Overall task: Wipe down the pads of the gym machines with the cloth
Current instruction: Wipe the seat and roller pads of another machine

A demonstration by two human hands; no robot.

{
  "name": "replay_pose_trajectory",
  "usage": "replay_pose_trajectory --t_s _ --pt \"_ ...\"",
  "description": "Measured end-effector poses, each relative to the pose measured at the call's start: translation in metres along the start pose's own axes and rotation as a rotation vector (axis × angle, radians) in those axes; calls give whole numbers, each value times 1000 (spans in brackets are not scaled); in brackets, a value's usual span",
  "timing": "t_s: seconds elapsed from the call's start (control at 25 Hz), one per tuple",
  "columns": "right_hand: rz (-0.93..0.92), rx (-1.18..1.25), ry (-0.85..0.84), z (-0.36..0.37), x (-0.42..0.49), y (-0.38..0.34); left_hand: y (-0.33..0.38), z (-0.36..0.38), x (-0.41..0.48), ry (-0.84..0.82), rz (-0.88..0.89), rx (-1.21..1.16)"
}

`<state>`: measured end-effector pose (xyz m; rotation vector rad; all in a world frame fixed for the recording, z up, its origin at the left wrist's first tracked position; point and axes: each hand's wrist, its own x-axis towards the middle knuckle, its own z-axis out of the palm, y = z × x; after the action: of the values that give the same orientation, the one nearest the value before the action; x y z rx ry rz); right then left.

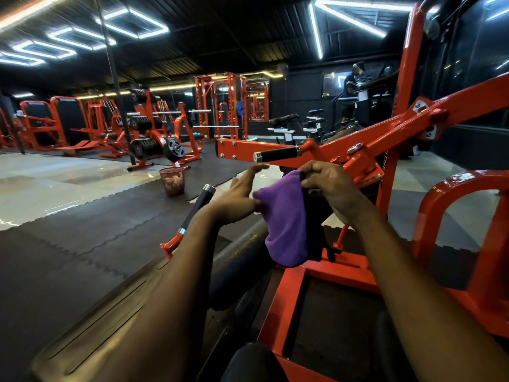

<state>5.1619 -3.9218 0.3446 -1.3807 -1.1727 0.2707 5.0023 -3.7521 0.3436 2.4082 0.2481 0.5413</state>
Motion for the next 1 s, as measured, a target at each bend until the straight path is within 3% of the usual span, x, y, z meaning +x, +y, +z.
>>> replay_pose_trajectory --t_s 0.12,0.32,0.4,0.52,0.56,0.68,0.8,1.0 --pt "63 -51 24 -11 7 8 -13 -5 -3 -201 -132 18" --pt "262 -323 54 -16 31 49 -29 -11 11 -236 -249 0" --pt "270 -329 97 -7 63 59 -45 -6 29 -105 -325 104" --pt "251 -578 68 2 108 90 -67 32 51 367 -448 341" --pt "222 -770 35 1 114 106 -72 53 54 397 -456 366" --pt "-71 -1198 64 -3 104 162 -78 119 70 206 -428 358" --pt "-297 -1155 251 -5 99 191 -79 150 90 304 -494 361" --pt "-354 -1103 310 -6 102 202 -89 163 84 558 -432 495"
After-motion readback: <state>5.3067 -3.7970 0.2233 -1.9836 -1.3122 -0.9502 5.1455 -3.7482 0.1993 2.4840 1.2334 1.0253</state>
